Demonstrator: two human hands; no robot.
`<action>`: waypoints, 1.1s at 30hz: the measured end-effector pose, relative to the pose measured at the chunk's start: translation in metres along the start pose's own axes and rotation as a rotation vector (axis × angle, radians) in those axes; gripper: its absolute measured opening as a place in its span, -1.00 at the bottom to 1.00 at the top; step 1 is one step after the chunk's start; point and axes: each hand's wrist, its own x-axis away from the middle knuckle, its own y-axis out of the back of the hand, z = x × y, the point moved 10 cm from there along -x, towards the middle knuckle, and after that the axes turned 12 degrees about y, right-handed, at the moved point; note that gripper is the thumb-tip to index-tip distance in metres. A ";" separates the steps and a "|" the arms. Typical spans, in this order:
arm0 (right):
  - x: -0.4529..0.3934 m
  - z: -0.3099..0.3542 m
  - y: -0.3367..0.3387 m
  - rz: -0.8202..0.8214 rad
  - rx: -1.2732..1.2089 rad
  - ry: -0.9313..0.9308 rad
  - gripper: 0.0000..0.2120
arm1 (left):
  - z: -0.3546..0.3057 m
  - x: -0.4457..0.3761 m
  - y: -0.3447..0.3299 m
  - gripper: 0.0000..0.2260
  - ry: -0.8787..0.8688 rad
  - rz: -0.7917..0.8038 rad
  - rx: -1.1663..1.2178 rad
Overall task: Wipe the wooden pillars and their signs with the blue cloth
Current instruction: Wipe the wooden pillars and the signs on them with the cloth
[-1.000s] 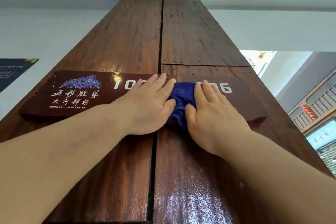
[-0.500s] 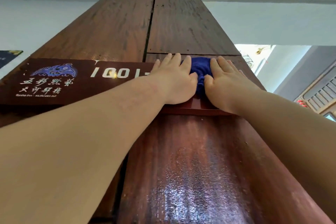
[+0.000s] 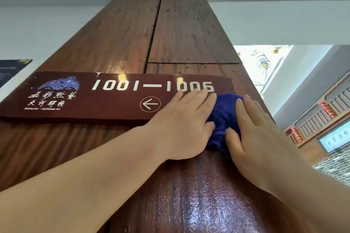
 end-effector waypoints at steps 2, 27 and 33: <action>-0.001 0.005 0.001 0.008 0.003 0.018 -0.34 | 0.003 0.006 -0.005 -0.41 -0.009 0.057 -0.029; -0.144 0.009 -0.005 0.056 0.175 0.137 -0.62 | 0.079 -0.071 0.021 -0.59 0.173 -0.119 -0.203; -0.144 -0.005 0.008 -0.013 0.191 0.114 -0.59 | 0.063 -0.079 0.030 -0.58 0.102 -0.121 -0.116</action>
